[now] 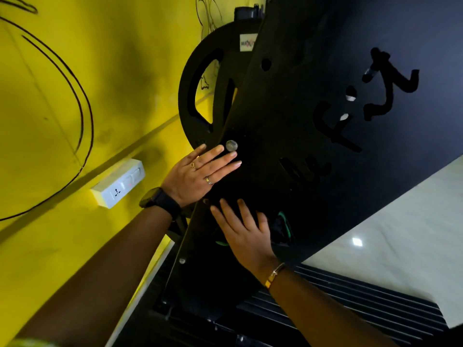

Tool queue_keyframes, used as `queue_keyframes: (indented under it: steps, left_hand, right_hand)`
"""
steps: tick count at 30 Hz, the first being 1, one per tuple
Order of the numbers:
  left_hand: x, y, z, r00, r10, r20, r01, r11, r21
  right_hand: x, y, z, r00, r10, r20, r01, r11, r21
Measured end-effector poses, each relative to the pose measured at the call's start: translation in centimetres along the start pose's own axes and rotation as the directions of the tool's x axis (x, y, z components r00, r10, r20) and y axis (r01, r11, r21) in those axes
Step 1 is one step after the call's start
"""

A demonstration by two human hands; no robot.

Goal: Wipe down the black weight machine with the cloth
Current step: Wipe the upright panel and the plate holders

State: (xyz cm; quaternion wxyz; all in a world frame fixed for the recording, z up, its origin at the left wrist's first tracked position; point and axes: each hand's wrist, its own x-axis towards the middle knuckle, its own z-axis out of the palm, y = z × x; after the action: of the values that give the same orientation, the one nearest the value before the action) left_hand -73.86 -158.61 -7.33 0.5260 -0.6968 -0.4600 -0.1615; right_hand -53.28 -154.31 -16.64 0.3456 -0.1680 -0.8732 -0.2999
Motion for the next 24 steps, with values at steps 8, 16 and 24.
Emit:
queue_keyframes:
  steps: [8, 16, 24]
  left_hand:
    - [-0.1, 0.9, -0.3, 0.999, -0.034, 0.037, 0.033, 0.999, 0.029]
    - [-1.7, 1.4, -0.1, 0.993, -0.037, 0.114, 0.036, 0.999, 0.008]
    - [-1.6, 2.7, 0.0, 0.995, -0.093, 0.034, 0.091, 0.995, 0.044]
  right_hand:
    - [-0.7, -3.1, 3.8, 0.927, -0.347, 0.144, 0.365, 0.922, -0.129]
    - [-1.2, -3.0, 2.8, 0.964, -0.227, 0.135, 0.223, 0.974, 0.046]
    - [0.9, -5.2, 3.9, 0.891, -0.405, 0.206, 0.418, 0.908, -0.021]
